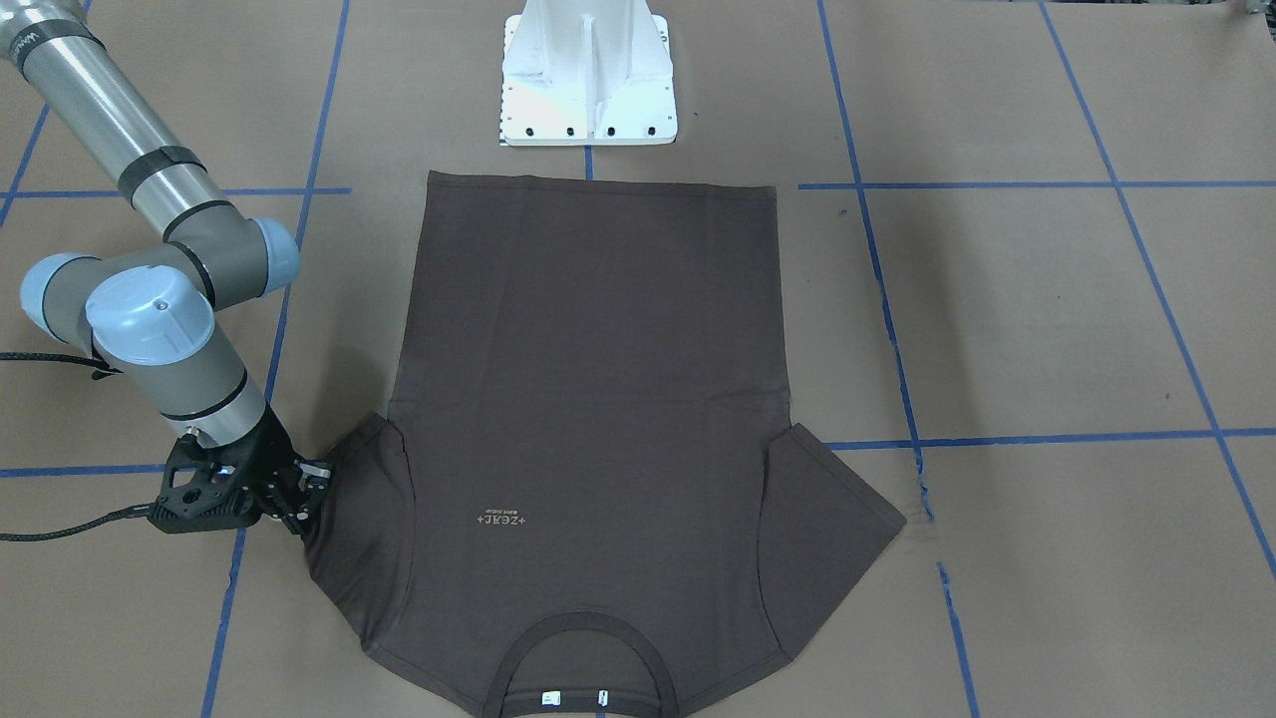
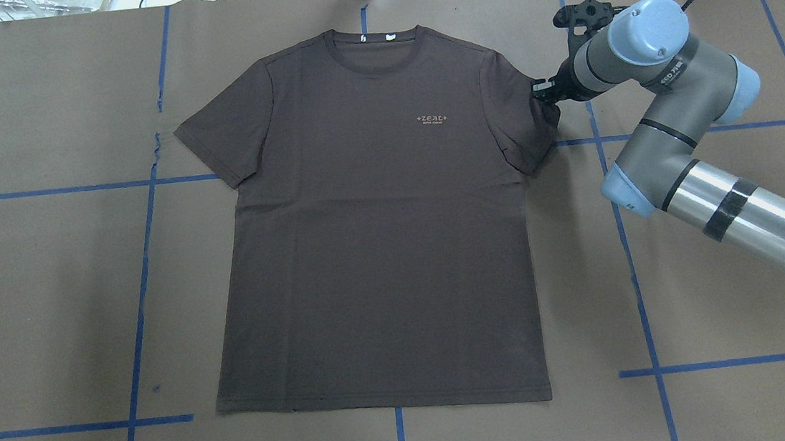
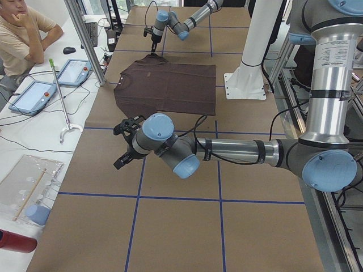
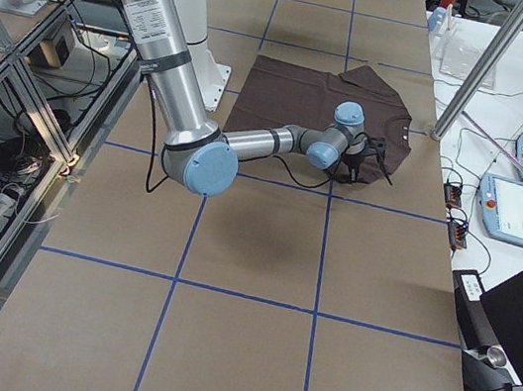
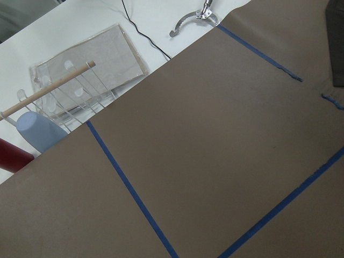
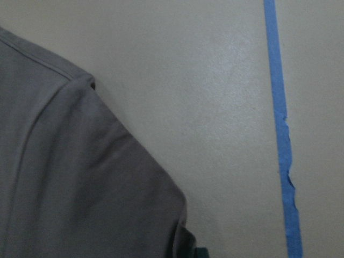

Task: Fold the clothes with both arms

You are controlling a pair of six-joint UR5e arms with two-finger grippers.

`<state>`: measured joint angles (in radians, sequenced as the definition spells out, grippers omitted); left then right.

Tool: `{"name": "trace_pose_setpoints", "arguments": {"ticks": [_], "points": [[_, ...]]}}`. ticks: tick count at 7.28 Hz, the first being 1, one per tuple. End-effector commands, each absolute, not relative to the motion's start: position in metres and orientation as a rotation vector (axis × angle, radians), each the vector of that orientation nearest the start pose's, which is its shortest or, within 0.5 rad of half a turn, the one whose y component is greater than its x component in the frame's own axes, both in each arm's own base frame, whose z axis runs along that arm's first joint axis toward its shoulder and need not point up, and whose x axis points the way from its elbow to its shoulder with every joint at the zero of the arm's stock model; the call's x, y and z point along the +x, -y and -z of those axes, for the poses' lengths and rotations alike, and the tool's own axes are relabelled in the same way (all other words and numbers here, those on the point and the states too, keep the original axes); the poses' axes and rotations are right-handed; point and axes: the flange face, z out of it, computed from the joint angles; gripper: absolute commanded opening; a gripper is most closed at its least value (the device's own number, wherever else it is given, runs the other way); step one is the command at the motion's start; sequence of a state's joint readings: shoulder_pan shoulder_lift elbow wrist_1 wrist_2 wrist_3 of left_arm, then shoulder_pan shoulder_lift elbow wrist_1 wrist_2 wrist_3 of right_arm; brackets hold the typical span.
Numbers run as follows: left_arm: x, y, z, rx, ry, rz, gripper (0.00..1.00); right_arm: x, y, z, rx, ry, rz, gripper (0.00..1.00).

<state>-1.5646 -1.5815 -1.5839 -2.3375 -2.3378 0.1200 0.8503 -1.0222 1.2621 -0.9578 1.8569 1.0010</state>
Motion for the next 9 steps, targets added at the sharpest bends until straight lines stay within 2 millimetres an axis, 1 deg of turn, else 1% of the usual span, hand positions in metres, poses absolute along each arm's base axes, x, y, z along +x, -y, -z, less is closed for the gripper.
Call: {"name": "trace_pose_setpoints", "arguments": {"ticks": [1, 2, 3, 4, 5, 6, 7, 8, 9], "points": [[-0.061, 0.518, -0.558, 0.793, -0.685, -0.417, 1.00, -0.448, 0.637, -0.346, 0.333, 0.774, -0.214, 0.00], [-0.061, 0.518, -0.558, 0.792, -0.684, -0.418, 1.00, -0.484, 0.627, -0.313, 0.340, 0.761, -0.275, 0.00], [-0.061, 0.518, -0.558, 0.792, -0.684, -0.418, 1.00, -0.512, 0.619, -0.293, 0.356, 0.765, -0.317, 0.00], [-0.061, 0.518, -0.558, 0.794, -0.684, -0.418, 1.00, -0.527, 0.620, -0.285, 0.360, 0.760, -0.312, 0.00], [-0.061, 0.518, -0.558, 0.792, -0.684, -0.418, 1.00, -0.535, 0.619, -0.289, 0.375, 0.742, -0.314, 0.00], [-0.061, 0.518, -0.559, 0.792, -0.684, -0.418, 1.00, -0.537, 0.618, -0.286, 0.380, 0.742, -0.310, 0.00], [-0.061, 0.518, -0.560, 0.789, -0.685, -0.416, 1.00, -0.540, 0.617, -0.279, 0.384, 0.751, -0.307, 0.22], [-0.061, 0.518, -0.561, 0.786, -0.685, -0.415, 1.00, -0.548, 0.612, -0.272, 0.398, 0.752, -0.295, 0.99], [-0.061, 0.518, -0.558, 0.794, -0.684, -0.418, 1.00, -0.547, 0.614, -0.264, 0.407, 0.759, -0.285, 1.00]]}}
